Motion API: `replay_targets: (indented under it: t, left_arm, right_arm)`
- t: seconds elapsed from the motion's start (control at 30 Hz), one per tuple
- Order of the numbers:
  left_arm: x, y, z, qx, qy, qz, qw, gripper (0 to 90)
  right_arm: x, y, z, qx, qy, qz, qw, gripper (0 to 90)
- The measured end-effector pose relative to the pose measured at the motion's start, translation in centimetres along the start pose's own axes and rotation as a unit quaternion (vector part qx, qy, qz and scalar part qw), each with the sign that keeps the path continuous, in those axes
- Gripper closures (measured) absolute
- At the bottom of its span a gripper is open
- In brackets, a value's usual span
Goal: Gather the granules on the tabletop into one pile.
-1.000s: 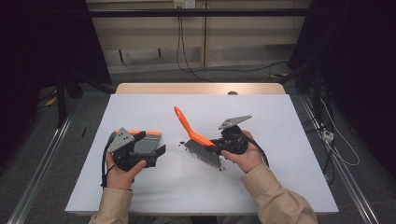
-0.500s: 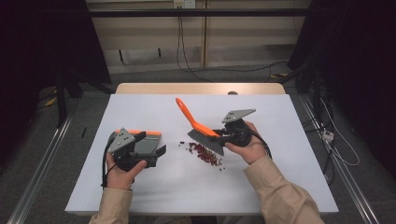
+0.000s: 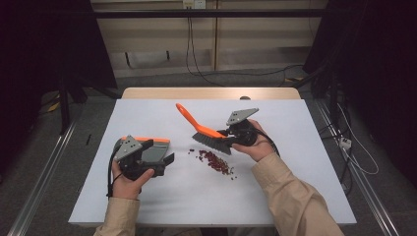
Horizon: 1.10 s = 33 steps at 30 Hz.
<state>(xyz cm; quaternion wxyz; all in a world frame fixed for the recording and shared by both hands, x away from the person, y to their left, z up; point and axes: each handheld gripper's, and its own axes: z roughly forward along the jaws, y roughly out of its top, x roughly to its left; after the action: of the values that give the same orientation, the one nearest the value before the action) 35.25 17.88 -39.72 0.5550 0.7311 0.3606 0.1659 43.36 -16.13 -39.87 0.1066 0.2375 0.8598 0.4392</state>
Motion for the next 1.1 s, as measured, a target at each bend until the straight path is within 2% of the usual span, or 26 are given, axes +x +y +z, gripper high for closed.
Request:
replay_targets:
  t: [0.23, 0.3, 0.43, 0.5, 0.73, 0.93, 1.1]
  left_arm:
    - [0.0, 0.0, 0.1, 0.003, 0.001, -0.002, 1.0000, 4.5]
    - [0.1, 0.0, 0.1, 0.003, 0.001, -0.003, 1.0000, 4.6]
    - [0.1, 0.0, 0.1, 0.002, 0.003, -0.006, 1.0000, 4.6]
    - [0.2, 0.0, 0.0, 0.003, 0.003, -0.006, 1.0000, 4.6]
    - [0.4, 0.0, -0.3, 0.000, 0.005, -0.009, 0.9999, 4.5]
    - [0.6, -0.1, -0.3, 0.000, 0.008, -0.011, 0.9999, 4.6]
    - [0.6, -0.1, -0.4, -0.001, 0.009, -0.012, 0.9999, 4.6]
  right_arm:
    - [-0.8, 0.5, 0.5, 0.001, 0.005, -0.017, 0.9998, 71.3]
    - [-1.0, 0.6, 0.8, 0.005, 0.003, -0.031, 0.9995, 71.3]
    - [-1.5, 0.8, 1.4, 0.006, 0.008, -0.042, 0.9991, 71.3]
    - [-1.7, 0.9, 1.8, 0.005, 0.015, -0.042, 0.9990, 71.2]
    - [-2.5, 1.1, 3.1, 0.001, 0.017, -0.050, 0.9986, 71.3]
    - [-2.3, 1.3, 4.5, 0.016, 0.024, -0.074, 0.9968, 71.3]
    - [-1.7, 1.3, 4.9, 0.021, 0.044, -0.086, 0.9951, 71.3]
